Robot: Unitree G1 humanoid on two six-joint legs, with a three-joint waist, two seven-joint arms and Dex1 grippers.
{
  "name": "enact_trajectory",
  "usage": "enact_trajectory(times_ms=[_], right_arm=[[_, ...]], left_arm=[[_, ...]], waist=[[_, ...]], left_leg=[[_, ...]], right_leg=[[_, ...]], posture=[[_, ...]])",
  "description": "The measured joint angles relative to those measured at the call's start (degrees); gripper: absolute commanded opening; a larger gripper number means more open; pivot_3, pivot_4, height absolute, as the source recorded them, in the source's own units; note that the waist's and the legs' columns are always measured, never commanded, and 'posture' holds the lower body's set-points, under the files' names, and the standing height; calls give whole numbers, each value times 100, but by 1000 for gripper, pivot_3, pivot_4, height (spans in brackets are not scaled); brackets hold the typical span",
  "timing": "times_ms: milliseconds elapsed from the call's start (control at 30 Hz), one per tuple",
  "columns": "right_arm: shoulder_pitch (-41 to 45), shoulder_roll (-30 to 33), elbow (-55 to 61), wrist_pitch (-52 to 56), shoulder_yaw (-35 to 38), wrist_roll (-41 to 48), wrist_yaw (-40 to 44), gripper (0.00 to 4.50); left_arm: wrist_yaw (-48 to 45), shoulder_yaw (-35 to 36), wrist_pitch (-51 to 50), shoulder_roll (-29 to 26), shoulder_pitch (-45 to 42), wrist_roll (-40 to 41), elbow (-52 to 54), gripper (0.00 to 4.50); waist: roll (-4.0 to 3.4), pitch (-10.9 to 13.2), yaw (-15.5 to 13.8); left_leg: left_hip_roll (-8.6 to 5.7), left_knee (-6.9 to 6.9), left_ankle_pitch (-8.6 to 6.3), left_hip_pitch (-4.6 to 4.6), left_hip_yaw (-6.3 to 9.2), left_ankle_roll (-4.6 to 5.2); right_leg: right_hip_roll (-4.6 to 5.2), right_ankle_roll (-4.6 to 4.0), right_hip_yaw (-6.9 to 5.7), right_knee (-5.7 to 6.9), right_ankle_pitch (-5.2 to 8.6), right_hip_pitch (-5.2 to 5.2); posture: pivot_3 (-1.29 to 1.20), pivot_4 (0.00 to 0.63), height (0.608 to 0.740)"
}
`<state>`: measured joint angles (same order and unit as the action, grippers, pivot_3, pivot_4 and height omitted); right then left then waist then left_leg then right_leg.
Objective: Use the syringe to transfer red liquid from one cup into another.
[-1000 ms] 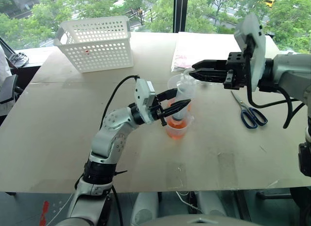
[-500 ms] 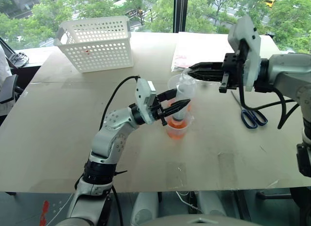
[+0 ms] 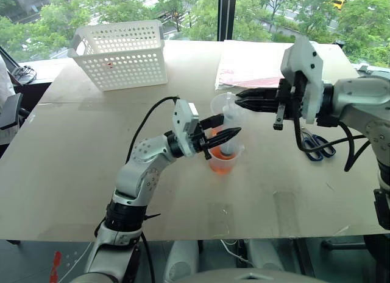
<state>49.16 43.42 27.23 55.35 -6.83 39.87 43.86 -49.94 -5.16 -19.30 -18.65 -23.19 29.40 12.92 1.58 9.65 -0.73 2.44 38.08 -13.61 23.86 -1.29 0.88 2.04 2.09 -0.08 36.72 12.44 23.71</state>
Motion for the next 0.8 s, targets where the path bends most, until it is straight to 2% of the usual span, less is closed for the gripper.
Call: enact_trajectory(times_ms=[600,633,733,800], right_arm=[[-494,-190,81,-477,241,-171,153,21],[-590,-221,75,-610,396,-121,270,796],[-728,-240,72,-815,636,123,550,1991],[-862,-239,79,-843,753,317,700,3029]], left_arm=[[-8,12,-134,-50,0,-1,146,1492],[-5,19,-159,-59,0,23,229,1492],[38,93,-264,-76,-9,230,394,1492],[150,239,-370,-64,-72,417,511,1492]], waist=[[0,0,0],[1,1,-10],[1,1,0],[1,1,0]], left_leg=[[0,0,0,-1,0,0],[0,0,0,0,1,0],[0,0,0,0,0,0],[0,0,0,0,2,0]], right_leg=[[0,0,0,0,0,0],[0,0,-1,-1,0,-1],[0,1,1,-2,0,-1],[0,1,-1,0,0,-1]], posture=[[0,150,740],[0,150,740],[0,150,740],[0,150,740]])
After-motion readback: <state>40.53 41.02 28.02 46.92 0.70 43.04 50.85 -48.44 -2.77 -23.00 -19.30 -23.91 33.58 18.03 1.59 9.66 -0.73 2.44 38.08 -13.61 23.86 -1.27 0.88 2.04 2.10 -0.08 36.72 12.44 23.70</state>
